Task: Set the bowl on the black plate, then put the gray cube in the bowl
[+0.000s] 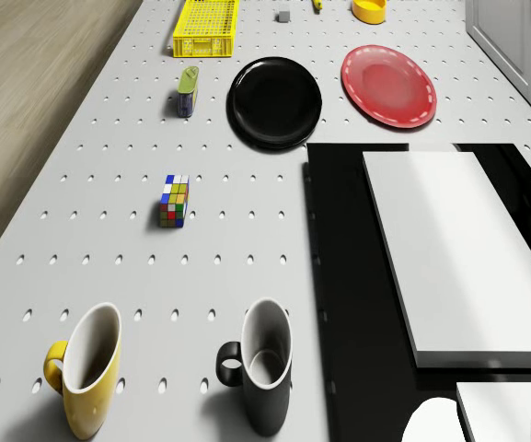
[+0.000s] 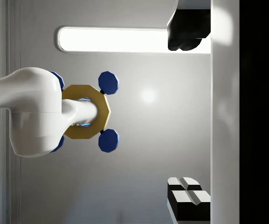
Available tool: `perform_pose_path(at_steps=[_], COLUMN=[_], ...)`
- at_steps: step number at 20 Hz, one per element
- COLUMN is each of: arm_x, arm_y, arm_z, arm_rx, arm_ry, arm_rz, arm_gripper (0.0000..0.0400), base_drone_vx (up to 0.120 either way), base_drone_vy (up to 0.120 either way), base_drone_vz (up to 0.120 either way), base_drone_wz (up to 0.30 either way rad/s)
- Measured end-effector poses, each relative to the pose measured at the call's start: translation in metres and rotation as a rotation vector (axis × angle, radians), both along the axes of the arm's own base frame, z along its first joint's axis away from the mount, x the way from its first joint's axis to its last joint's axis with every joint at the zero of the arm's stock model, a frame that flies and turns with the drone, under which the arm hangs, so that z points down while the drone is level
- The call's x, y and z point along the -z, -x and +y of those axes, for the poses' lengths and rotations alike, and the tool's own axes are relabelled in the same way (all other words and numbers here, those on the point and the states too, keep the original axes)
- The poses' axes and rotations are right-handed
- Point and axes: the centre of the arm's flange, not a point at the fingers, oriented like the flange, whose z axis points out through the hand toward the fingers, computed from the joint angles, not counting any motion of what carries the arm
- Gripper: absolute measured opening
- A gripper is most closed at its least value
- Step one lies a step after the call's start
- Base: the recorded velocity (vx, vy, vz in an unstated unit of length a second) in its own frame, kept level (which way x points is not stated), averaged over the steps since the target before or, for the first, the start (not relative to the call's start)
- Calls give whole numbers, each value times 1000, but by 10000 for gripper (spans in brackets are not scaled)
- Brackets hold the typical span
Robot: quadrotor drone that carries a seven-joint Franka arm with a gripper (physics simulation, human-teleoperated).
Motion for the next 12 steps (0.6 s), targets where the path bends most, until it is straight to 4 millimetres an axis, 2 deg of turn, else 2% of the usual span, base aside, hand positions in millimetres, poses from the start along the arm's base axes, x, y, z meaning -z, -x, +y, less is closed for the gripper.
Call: perform_pose_path(at_steps=[12], arm_x=[0], arm_y=[1], arm_z=[1], arm_rx=[0], arm_ry=[15], arm_rz=[-9], arm_gripper=[400], base_drone_vx=[120], base_drone_vy=[-120], base_drone_vz=[0], base_drone_wz=[0])
